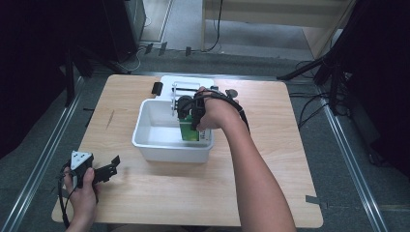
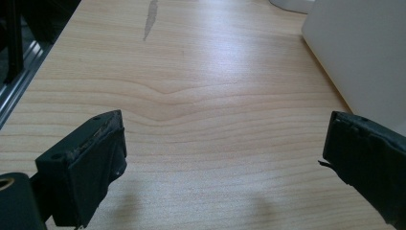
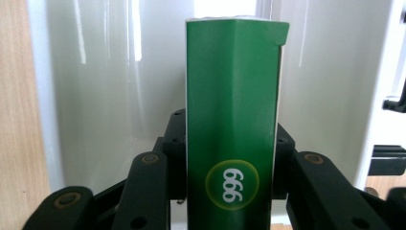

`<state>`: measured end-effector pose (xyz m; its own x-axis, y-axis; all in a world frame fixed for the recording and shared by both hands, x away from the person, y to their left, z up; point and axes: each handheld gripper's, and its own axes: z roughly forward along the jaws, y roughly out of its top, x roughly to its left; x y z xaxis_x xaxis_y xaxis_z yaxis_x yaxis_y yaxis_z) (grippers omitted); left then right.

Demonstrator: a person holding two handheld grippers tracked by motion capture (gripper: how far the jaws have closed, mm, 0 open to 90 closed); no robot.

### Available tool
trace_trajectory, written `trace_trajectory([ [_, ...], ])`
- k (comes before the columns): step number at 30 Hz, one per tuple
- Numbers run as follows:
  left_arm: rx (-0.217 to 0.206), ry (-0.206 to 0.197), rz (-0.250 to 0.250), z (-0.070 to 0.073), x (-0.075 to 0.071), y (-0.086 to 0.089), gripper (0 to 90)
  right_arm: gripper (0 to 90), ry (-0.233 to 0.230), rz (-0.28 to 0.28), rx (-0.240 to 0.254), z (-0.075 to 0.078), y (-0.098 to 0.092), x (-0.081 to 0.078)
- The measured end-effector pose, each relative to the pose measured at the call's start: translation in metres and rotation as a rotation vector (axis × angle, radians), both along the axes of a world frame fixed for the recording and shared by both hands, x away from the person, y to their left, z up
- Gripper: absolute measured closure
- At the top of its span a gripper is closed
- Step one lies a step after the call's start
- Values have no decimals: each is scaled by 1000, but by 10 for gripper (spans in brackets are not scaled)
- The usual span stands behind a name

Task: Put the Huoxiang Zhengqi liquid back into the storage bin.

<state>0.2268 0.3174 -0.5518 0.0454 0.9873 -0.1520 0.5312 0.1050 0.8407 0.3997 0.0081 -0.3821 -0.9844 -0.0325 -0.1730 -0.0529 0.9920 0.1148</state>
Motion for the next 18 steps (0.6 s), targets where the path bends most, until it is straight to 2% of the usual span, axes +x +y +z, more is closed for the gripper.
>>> trace_trajectory([
  [4,0,0,2,0,0,0,20,634,7,-16,5,-6,-2,3],
  [13,-1,1,1,0,0,0,20,625,17,-34,-17,-15,1,7],
  [18,0,1,1,0,0,0,20,627,21,-53,7,-16,0,8],
])
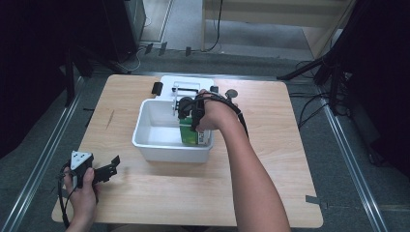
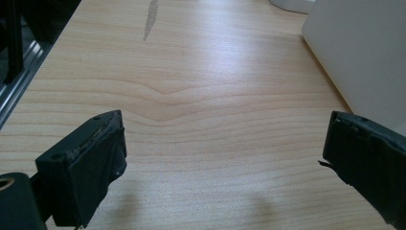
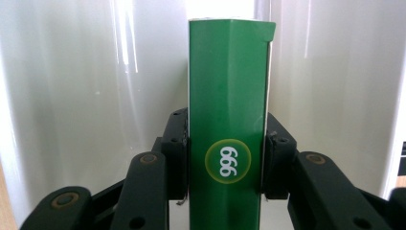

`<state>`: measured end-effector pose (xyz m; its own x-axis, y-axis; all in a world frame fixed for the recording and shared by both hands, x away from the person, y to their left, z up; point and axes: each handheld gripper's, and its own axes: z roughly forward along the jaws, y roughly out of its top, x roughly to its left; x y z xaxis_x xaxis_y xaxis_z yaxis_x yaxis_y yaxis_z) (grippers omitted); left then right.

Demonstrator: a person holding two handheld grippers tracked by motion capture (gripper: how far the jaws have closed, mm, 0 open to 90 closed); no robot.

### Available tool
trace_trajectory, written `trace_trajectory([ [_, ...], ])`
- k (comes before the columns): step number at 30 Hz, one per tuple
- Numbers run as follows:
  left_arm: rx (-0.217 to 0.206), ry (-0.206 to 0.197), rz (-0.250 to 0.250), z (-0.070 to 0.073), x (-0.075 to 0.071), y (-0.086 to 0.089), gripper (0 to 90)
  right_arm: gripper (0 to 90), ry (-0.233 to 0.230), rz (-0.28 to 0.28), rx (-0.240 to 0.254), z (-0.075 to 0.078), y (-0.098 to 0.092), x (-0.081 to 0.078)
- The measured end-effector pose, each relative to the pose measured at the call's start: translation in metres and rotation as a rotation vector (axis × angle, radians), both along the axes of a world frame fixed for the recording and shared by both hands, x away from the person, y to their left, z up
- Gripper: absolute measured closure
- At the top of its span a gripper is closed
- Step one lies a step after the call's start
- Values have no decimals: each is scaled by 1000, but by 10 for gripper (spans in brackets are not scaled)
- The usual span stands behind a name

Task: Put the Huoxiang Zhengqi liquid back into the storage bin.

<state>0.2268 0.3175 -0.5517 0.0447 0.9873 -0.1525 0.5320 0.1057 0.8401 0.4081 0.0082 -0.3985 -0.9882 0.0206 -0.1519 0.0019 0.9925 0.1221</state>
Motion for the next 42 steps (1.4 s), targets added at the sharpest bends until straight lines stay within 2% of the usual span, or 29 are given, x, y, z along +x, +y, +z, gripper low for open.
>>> trace_trajectory([
  [5,1,-1,1,0,0,0,20,618,3,3,-2,1,0,-1],
  [12,2,-1,1,0,0,0,20,573,0,-49,30,12,-7,1],
  [19,5,3,-1,0,0,0,20,550,-9,-59,58,18,-12,3],
  [21,6,6,-1,0,0,0,20,544,-12,-83,63,21,-15,2],
  [22,6,6,-1,0,0,0,20,542,-17,-73,72,21,-15,2],
  [25,6,6,0,0,0,0,20,539,-9,-85,77,25,-17,1],
  [35,9,7,2,0,0,-1,20,522,-49,-126,139,48,-35,-2],
  [42,16,6,1,0,0,-1,20,518,-71,-142,142,56,-49,-6],
])
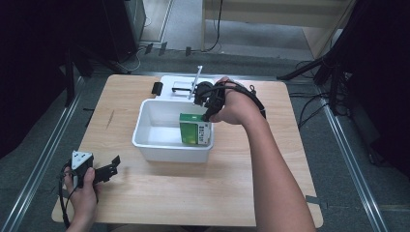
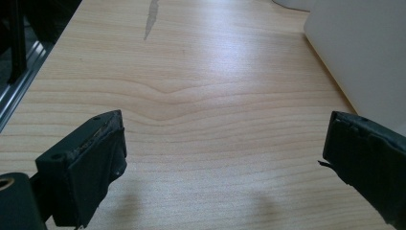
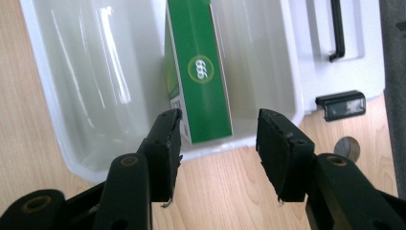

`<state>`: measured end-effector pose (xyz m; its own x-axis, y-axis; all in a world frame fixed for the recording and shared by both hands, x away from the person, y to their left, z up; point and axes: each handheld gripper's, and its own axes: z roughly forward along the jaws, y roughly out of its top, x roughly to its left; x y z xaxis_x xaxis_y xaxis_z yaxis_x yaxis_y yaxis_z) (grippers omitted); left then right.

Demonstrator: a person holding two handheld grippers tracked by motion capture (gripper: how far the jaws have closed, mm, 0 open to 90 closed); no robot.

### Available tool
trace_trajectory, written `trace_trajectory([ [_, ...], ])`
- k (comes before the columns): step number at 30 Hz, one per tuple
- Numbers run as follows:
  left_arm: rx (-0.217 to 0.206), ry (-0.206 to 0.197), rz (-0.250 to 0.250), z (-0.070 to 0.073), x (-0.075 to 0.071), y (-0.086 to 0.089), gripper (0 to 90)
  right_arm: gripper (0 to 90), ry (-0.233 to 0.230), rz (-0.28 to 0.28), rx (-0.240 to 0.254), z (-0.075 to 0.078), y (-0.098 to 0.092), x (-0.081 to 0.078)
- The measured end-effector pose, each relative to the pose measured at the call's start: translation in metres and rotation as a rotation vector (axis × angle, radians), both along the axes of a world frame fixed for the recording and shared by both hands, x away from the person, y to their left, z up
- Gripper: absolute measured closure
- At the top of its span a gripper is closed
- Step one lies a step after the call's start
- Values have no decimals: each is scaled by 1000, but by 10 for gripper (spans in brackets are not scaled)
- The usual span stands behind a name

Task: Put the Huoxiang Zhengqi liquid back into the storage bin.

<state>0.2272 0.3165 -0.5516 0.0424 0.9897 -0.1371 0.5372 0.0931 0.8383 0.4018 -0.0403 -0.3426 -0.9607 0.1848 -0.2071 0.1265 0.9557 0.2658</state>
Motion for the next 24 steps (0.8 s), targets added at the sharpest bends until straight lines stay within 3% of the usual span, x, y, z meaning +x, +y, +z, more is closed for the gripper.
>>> trace_trajectory([
  [9,0,-1,1,0,0,0,20,501,-12,-59,48,7,-23,-3],
  [24,1,2,-1,0,0,-1,20,469,-1,-175,129,-3,-75,-4],
])
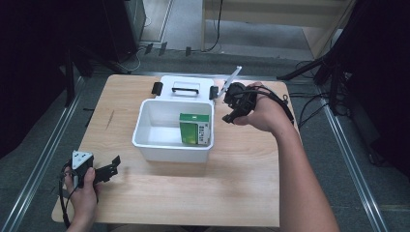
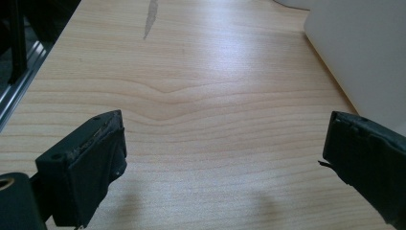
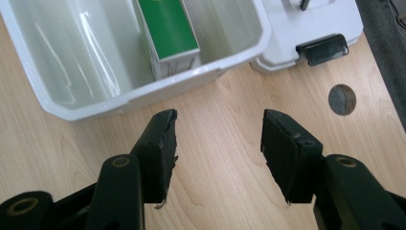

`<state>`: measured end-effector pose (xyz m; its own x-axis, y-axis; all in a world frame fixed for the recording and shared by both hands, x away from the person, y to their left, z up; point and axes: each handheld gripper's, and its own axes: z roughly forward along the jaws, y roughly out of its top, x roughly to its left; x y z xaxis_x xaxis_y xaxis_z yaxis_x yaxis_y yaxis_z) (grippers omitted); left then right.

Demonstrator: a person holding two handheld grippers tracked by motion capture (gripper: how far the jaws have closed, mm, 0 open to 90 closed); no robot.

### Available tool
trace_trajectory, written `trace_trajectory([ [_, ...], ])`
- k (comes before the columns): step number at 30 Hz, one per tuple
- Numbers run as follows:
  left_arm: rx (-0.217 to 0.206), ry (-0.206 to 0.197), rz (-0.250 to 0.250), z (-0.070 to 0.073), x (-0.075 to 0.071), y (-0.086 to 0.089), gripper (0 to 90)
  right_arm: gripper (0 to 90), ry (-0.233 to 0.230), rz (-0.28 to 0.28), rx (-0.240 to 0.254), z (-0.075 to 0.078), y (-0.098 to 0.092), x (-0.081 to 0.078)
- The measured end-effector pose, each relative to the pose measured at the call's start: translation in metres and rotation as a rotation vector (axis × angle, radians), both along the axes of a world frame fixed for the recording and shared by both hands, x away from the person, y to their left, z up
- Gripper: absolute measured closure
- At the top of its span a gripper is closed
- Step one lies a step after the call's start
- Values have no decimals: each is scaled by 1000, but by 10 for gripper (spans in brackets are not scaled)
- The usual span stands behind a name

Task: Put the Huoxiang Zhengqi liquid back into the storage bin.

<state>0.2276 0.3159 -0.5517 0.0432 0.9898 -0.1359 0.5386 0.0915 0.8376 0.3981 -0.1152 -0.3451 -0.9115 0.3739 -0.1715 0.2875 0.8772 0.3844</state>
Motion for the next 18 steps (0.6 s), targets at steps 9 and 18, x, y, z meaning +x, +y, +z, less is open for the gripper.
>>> trace_trajectory([
  [9,1,-2,1,0,0,0,20,439,-20,-98,72,-9,-32,-5],
  [18,6,-1,1,0,0,-1,20,389,-2,-276,195,-27,-63,-14],
])
